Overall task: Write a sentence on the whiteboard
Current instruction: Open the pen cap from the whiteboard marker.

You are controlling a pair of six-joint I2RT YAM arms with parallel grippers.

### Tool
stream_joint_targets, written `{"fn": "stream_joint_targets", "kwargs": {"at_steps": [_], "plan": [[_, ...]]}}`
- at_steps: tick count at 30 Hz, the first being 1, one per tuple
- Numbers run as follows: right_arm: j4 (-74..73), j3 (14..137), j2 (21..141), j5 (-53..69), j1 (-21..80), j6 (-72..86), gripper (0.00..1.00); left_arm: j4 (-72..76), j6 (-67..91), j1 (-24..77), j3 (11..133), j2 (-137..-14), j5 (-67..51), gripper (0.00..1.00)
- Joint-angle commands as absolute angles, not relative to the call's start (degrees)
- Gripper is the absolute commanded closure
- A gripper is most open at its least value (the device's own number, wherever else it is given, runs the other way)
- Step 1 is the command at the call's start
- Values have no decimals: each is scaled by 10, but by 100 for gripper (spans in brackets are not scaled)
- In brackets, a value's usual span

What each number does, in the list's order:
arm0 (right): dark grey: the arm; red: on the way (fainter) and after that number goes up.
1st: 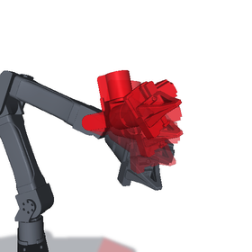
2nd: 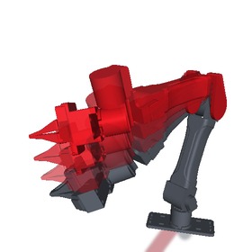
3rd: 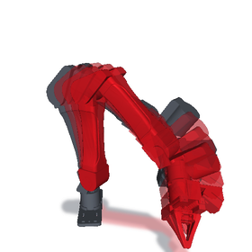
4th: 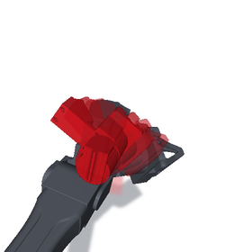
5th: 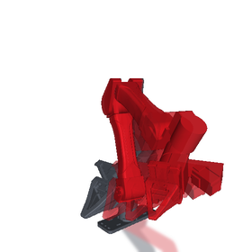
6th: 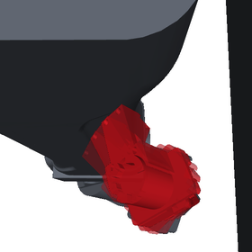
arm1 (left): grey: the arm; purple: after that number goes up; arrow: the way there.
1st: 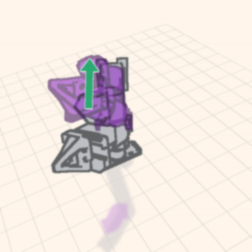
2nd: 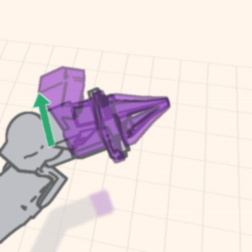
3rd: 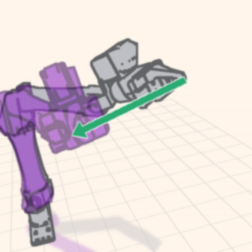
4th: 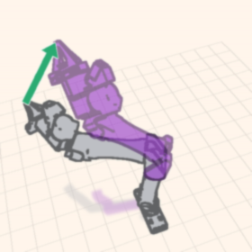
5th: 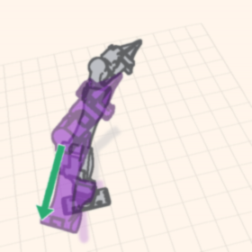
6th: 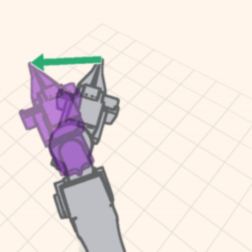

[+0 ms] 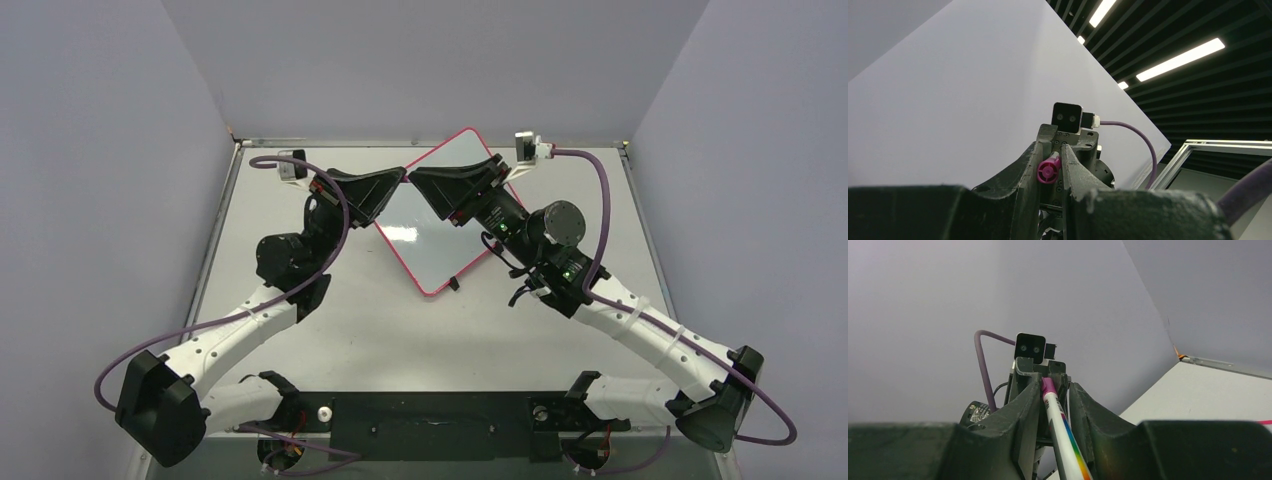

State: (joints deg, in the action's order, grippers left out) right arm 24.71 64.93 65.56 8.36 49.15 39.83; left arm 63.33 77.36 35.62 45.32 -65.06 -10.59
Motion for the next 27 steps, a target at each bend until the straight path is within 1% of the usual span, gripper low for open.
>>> {"fn": "stream_joint_targets", "kwargs": {"at_steps": [1, 6, 14, 17, 18, 24, 27], "plan": [[261, 673, 663, 106, 489, 407, 75, 671, 766, 363, 460, -654, -110, 100], [260, 671, 662, 111, 489, 409, 77, 671, 767, 363, 463, -655, -111, 100], [260, 670, 660, 110, 483, 416, 84, 670, 767, 363, 466, -658, -120, 100], [261, 669, 662, 108, 480, 422, 93, 669, 767, 363, 466, -658, -123, 100], [261, 669, 662, 107, 480, 423, 100, 668, 767, 363, 466, -658, -126, 100], [276, 653, 655, 96, 476, 437, 100, 665, 758, 363, 459, -653, -133, 100], [246, 659, 651, 75, 475, 442, 100, 664, 723, 362, 456, -643, -150, 100]]}}
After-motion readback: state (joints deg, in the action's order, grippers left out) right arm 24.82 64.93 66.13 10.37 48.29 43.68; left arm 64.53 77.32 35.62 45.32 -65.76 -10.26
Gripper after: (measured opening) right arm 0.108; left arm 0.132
